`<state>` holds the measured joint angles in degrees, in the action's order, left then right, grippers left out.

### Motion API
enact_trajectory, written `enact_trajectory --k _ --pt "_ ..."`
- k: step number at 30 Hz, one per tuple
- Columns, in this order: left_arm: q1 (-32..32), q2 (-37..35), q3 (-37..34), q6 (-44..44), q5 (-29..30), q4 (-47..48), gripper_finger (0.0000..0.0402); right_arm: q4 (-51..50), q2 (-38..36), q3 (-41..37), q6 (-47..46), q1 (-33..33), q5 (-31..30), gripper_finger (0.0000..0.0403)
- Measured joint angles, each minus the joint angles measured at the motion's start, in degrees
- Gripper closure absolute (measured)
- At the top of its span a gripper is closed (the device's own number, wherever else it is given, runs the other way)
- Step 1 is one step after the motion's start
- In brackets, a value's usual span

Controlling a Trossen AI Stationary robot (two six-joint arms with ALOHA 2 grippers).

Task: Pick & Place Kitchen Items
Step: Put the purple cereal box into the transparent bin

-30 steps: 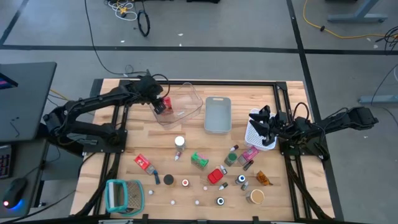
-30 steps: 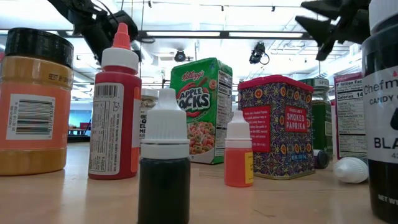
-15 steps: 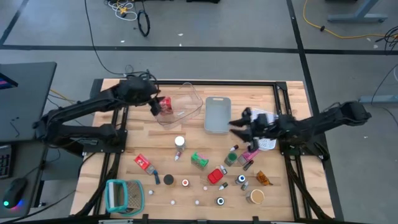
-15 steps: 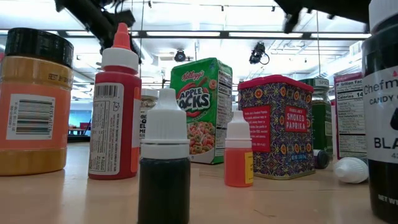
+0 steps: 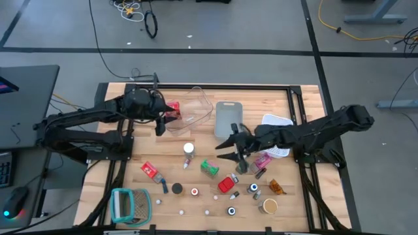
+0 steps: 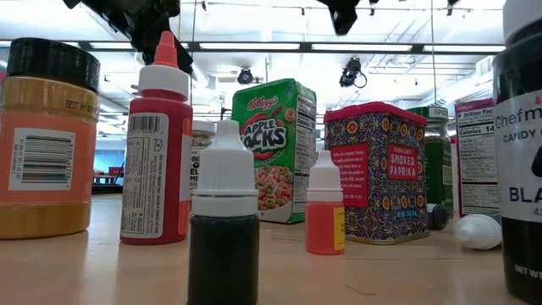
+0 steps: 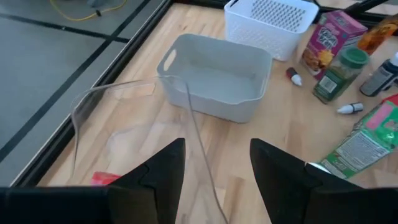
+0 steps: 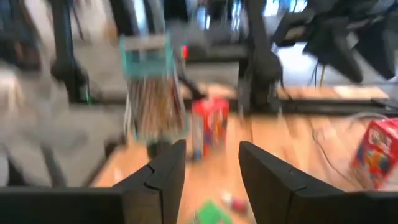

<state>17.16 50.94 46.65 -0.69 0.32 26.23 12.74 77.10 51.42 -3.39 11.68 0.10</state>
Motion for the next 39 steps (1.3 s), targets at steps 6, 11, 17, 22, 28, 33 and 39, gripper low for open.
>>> enact_trajectory --k 6,11,17,22,28,33,39 --pt "-1.1 0.0 0.0 -0.07 0.06 -0.28 0.0213 -45.36 -1.73 15.79 -0.93 1.29 -9.04 0.0243" --pt "-1.15 0.02 -0.02 0.82 0.07 0.14 0.0213 -65.88 -1.79 19.92 -9.23 1.31 -12.01 0.0243" --pt "-1.15 0.04 -0.04 -0.15 0.07 0.25 0.0213 -77.8 -1.77 15.77 -18.24 1.38 -0.41 0.0243" --pt "-1.15 0.04 -0.04 -0.67 0.19 0.25 0.0213 -77.51 -1.77 10.08 -17.67 1.35 3.53 0.0243" --pt "-1.11 0.04 -0.04 -0.68 0.5 0.25 0.0213 -74.01 -1.95 5.55 -12.0 1.31 3.98 0.0243" --pt "-1.11 0.04 -0.04 -0.65 0.5 0.23 0.0213 -72.64 -1.95 5.02 -9.21 1.31 3.58 0.0276" --pt "-1.11 0.04 -0.04 -0.65 0.5 0.23 0.0213 -72.49 -1.85 4.91 -8.15 1.27 3.14 0.0374"
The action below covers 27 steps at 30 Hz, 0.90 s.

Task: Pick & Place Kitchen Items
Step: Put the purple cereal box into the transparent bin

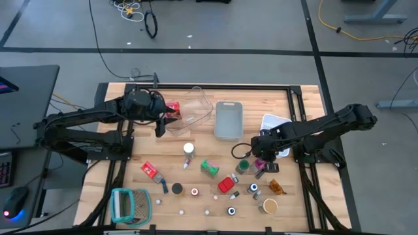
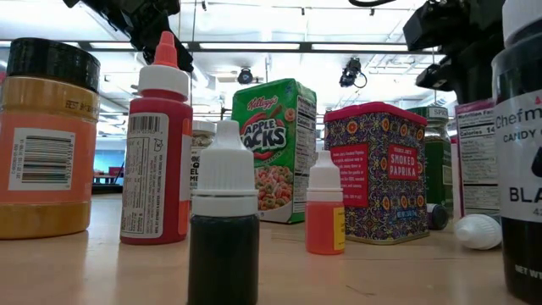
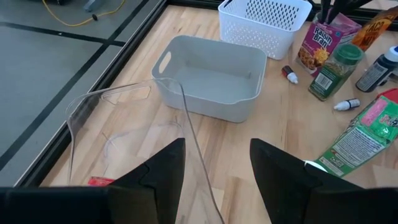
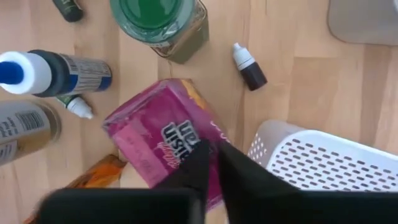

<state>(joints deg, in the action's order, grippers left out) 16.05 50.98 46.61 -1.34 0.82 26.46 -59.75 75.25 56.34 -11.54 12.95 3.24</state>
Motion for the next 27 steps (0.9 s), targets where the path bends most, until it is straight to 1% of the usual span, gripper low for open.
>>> enact_trajectory --k 2,4,6,9,13,17,23,27 --pt "0.0 0.0 0.0 0.0 0.0 0.0 0.0213 0.35 0.01 -0.04 -2.02 0.07 -1.25 0.0394" --pt "0.0 0.0 0.0 0.0 0.0 0.0 0.0213 0.98 0.05 -0.07 -4.64 0.09 -3.91 0.0392" --pt "0.0 0.0 0.0 0.0 0.0 0.0 0.0213 1.22 0.12 -0.11 -5.8 0.02 -6.0 0.0373" --pt "0.0 0.0 0.0 0.0 0.0 0.0 0.0213 1.28 0.12 -0.11 -5.37 0.02 -6.68 0.0337" --pt "0.0 0.0 0.0 0.02 0.0 0.0 0.0213 1.75 0.12 -0.11 -5.99 0.0 -4.91 0.0297" --pt "0.0 0.0 0.0 0.02 0.0 -0.01 0.0213 2.28 0.12 -0.11 -5.16 0.04 -3.53 0.0273" --pt "0.0 0.0 0.0 0.02 0.0 -0.02 0.0213 2.62 0.12 -0.13 -0.59 0.04 1.35 0.0264" --pt "0.0 0.0 0.0 0.02 0.0 -0.02 0.0213 2.57 0.12 -0.15 -0.51 0.04 1.86 0.027"
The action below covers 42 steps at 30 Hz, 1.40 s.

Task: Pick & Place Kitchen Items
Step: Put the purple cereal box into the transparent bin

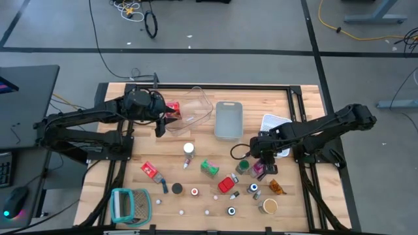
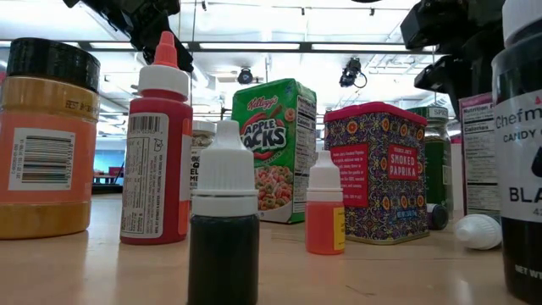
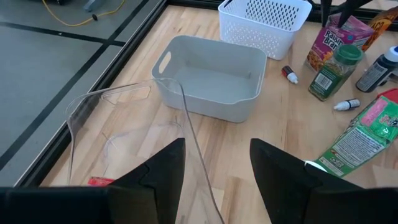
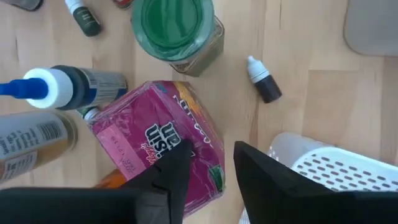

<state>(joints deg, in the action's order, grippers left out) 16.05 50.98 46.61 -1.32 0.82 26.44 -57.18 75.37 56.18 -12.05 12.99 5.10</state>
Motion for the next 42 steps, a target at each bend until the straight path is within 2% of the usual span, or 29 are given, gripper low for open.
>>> enact_trajectory --k 5,10,13,23,37,42 --pt "0.0 0.0 0.0 0.02 0.0 0.0 0.0213 -0.61 0.0 0.0 2.08 0.1 2.06 0.0285" --pt "-0.02 0.0 0.0 0.02 0.0 0.0 0.0213 -0.55 0.6 0.03 8.86 0.98 1.79 0.0303" --pt "0.0 0.0 0.0 0.02 0.0 0.02 0.0213 -0.34 1.03 0.11 9.92 1.18 0.59 0.0318" --pt "-0.02 0.0 0.0 0.02 0.0 0.02 0.0213 -0.4 1.03 0.11 9.94 1.14 1.12 0.0395" --pt "-0.01 0.0 0.0 -1.14 0.0 -0.09 0.0213 1.34 -0.75 -0.03 9.52 1.18 1.42 0.0401" --pt "-0.02 0.0 0.0 -1.21 0.0 -0.28 0.0213 -0.2 -1.31 2.14 9.51 1.14 1.47 0.0401"
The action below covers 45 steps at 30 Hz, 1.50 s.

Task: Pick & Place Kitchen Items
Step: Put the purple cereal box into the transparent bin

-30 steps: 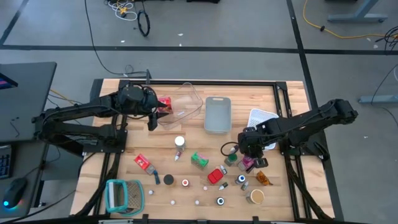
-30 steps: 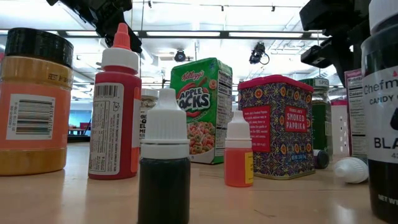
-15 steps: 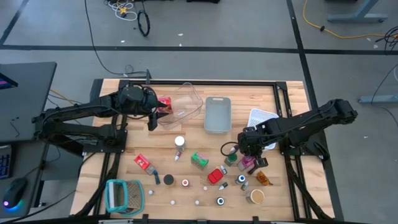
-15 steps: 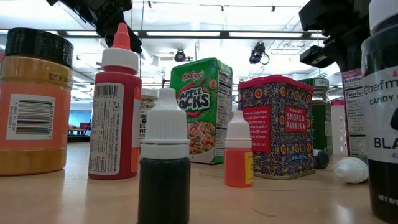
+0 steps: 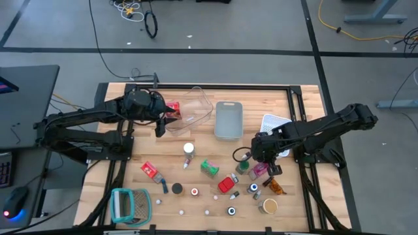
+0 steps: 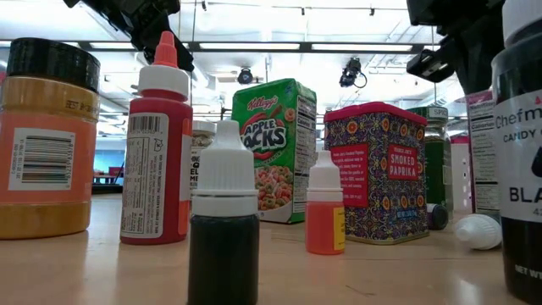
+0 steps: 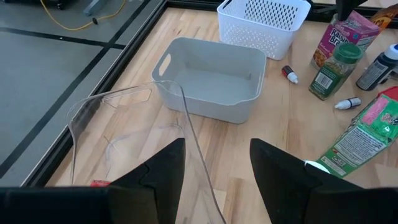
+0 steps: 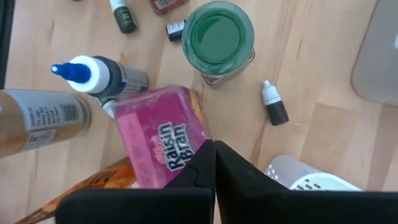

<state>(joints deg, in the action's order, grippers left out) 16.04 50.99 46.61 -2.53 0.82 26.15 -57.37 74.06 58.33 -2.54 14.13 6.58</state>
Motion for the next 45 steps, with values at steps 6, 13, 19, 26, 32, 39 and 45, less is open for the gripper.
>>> enact_trajectory --k 6,13,19,26,32,39,45 --pt "0.01 0.02 0.0 0.09 0.0 0.02 0.0212 -0.21 0.0 0.44 -7.1 0.0 0.46 0.039" --pt "0.01 0.0 0.0 0.11 0.0 0.04 0.0212 -0.72 -0.03 0.44 -14.39 0.31 -1.17 0.0353" --pt "0.0 0.01 0.0 0.14 0.0 0.07 0.0212 -6.92 -0.04 0.48 -21.77 0.33 -3.03 0.0308" --pt "0.0 0.01 0.0 0.13 0.0 0.07 0.0212 -7.3 -0.09 0.48 -29.95 0.33 -2.52 0.0257" --pt "0.0 0.02 0.0 0.14 0.0 0.09 0.0212 -5.89 -0.17 -0.81 -29.95 0.35 -0.49 0.0236" --pt "0.01 0.0 0.0 -0.54 -0.01 0.09 0.0212 -3.97 -0.4 -4.57 -31.07 0.35 -0.81 0.0256" --pt "0.02 0.01 0.0 -0.54 0.0 0.08 0.0212 -0.78 -0.32 -5.07 -29.43 0.34 0.64 0.0335"
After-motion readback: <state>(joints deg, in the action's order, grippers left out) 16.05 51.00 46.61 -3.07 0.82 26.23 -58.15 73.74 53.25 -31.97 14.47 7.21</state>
